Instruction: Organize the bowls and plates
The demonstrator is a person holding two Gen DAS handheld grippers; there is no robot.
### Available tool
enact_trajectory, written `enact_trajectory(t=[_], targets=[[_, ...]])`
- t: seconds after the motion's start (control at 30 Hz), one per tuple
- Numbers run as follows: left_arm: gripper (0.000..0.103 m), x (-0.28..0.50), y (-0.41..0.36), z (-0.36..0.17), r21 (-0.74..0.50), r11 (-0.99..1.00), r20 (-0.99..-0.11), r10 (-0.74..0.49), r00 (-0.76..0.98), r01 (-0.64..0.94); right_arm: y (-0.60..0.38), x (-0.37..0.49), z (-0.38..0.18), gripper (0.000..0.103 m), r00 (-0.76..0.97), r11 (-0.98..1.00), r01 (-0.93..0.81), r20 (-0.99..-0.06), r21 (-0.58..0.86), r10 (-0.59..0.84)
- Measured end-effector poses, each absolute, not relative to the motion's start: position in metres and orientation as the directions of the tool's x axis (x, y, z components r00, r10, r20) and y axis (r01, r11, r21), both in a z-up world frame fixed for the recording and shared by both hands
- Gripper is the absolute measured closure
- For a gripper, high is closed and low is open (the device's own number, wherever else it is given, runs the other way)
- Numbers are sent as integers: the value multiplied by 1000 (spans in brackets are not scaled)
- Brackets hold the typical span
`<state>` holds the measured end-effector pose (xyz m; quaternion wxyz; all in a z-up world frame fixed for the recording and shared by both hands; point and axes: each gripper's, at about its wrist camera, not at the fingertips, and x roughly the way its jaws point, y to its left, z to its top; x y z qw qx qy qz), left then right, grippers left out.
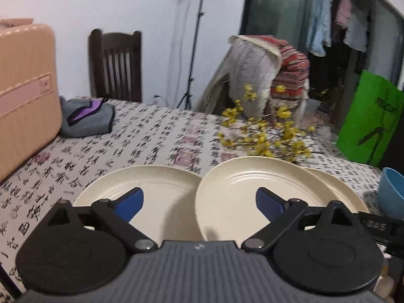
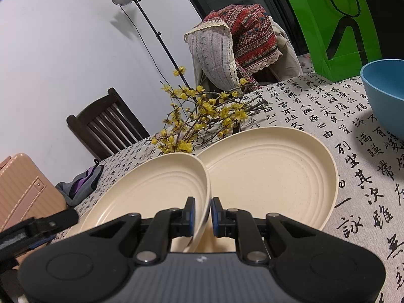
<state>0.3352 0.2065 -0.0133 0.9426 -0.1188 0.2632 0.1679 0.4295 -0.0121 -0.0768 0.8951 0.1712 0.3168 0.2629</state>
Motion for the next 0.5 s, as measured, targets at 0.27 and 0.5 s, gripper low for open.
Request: enact_trajectory(t=[0.27,0.5], targets=[[50,342,221,-34,-215,896,-566,209,797,-388,-10,429,-76,90,664,810,-369,-482,455,572],[69,342,219,-34,-213,908,-545,196,815,-361,-7,428,-76,89,665,817,-374,-486,439,566]])
